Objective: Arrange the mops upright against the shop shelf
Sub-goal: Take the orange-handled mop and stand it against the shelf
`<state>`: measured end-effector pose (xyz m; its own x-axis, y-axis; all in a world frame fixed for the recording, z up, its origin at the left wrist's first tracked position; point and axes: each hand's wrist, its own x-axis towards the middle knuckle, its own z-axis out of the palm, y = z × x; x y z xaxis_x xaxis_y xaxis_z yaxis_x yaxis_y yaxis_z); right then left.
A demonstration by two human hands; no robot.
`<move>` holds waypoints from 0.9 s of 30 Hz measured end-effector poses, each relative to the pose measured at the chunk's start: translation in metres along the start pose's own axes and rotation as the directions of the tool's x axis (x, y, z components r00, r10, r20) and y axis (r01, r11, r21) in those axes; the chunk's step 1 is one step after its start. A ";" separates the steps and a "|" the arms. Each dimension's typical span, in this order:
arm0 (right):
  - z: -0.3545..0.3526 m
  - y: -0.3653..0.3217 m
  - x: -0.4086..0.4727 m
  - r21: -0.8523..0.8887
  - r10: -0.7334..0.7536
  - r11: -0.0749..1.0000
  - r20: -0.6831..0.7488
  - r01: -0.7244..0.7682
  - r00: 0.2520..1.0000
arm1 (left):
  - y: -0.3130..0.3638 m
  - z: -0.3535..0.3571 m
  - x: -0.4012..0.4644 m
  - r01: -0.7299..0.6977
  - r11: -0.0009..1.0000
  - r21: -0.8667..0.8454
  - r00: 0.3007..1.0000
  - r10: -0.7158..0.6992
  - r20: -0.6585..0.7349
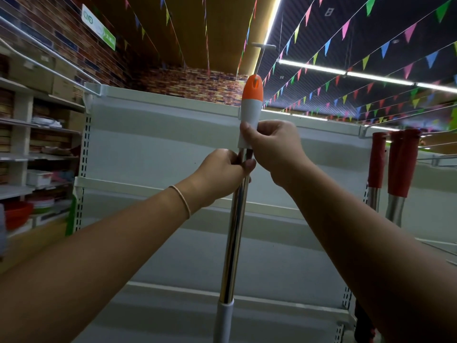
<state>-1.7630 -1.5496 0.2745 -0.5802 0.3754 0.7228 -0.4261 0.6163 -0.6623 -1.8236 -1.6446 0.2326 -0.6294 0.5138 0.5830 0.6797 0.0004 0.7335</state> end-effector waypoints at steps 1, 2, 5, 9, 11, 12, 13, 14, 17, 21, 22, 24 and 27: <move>0.001 0.004 0.002 -0.011 -0.002 1.000 0.004 0.002 1.000 | -0.003 0.001 0.002 0.004 1.000 0.002 1.000 -0.004 0.002; 0.002 0.008 0.005 -0.023 -0.004 1.000 0.005 0.004 1.000 | -0.006 0.002 0.004 0.012 1.000 0.003 1.000 -0.012 0.006; 0.006 0.022 0.011 -0.026 0.001 1.000 0.011 -0.001 1.000 | -0.016 0.006 0.012 0.040 0.999 0.003 0.999 -0.040 0.028; 0.010 0.036 0.020 0.005 0.013 1.000 0.025 -0.013 1.000 | -0.029 0.010 0.025 0.047 0.999 0.004 0.998 -0.047 0.029; 0.012 0.042 0.027 0.037 0.037 0.999 0.019 -0.038 0.999 | -0.036 0.013 0.032 0.047 0.999 0.018 0.999 -0.047 0.018; 0.013 0.046 0.031 0.046 0.052 0.998 0.016 -0.052 0.999 | -0.040 0.014 0.035 0.049 0.999 0.023 0.999 -0.050 0.013; 0.015 0.051 0.035 0.050 0.065 0.997 0.014 -0.066 0.998 | -0.044 0.015 0.039 0.054 0.998 0.027 0.998 -0.054 0.008; 0.017 0.055 0.039 0.049 0.078 0.996 0.013 -0.078 0.997 | -0.047 0.016 0.044 0.060 0.998 0.031 0.998 -0.060 0.003; 0.023 0.067 0.054 0.031 0.112 0.993 0.013 -0.112 0.994 | -0.056 0.021 0.059 0.080 0.996 0.040 0.997 -0.080 -0.009; 0.030 0.083 0.075 0.009 0.141 0.990 0.017 -0.142 0.990 | -0.069 0.026 0.080 0.101 0.991 0.084 0.994 -0.097 -0.043; 0.032 0.087 0.079 0.004 0.148 0.989 0.017 -0.148 0.989 | -0.073 0.027 0.085 0.109 0.991 0.082 0.993 -0.105 -0.054; 0.035 0.094 0.086 -0.007 0.160 0.987 0.014 -0.160 0.987 | -0.080 0.030 0.094 0.124 0.989 0.078 0.991 -0.119 -0.067; 0.040 0.103 0.095 -0.010 0.176 0.984 0.003 -0.176 0.984 | -0.087 0.033 0.103 0.140 0.986 0.086 0.988 -0.134 -0.071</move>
<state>-1.8899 -1.4780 0.2666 -0.6484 0.4755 0.5945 -0.3106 0.5477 -0.7769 -1.9357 -1.5630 0.2172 -0.7398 0.4471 0.5028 0.6149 0.1459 0.7750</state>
